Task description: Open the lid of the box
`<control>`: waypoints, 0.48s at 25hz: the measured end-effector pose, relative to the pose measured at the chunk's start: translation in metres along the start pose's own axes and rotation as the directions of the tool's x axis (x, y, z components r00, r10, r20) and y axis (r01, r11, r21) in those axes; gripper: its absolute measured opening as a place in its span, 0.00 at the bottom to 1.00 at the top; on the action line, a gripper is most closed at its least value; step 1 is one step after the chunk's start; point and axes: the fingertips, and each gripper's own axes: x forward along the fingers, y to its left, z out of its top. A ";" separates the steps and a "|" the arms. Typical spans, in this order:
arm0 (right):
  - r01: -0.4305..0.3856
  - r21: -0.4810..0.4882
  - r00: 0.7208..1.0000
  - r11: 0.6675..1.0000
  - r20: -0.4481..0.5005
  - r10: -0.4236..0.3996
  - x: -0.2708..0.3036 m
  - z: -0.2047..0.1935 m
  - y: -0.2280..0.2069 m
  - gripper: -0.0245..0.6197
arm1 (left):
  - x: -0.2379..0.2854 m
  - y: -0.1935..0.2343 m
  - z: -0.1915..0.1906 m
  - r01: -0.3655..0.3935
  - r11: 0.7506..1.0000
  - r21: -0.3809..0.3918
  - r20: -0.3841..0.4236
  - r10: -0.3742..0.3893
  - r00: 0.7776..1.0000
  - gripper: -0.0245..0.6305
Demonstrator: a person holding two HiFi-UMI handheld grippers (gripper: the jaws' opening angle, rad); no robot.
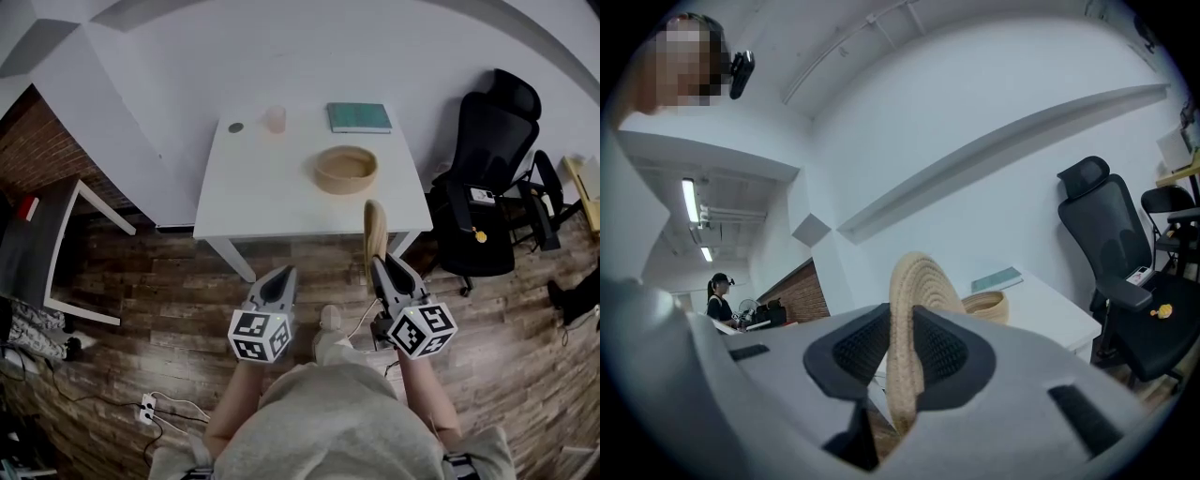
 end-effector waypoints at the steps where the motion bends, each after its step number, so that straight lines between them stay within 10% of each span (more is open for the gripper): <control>1: -0.004 -0.001 1.000 1.000 0.000 0.004 -0.004 -0.001 0.004 0.16 | -0.006 -0.002 -0.001 0.000 1.000 -0.001 0.003 0.000 1.000 0.05; 12: -0.027 -0.009 1.000 1.000 0.013 0.027 -0.038 -0.012 0.032 0.16 | -0.050 -0.016 -0.009 -0.002 1.000 -0.001 0.028 0.002 1.000 0.05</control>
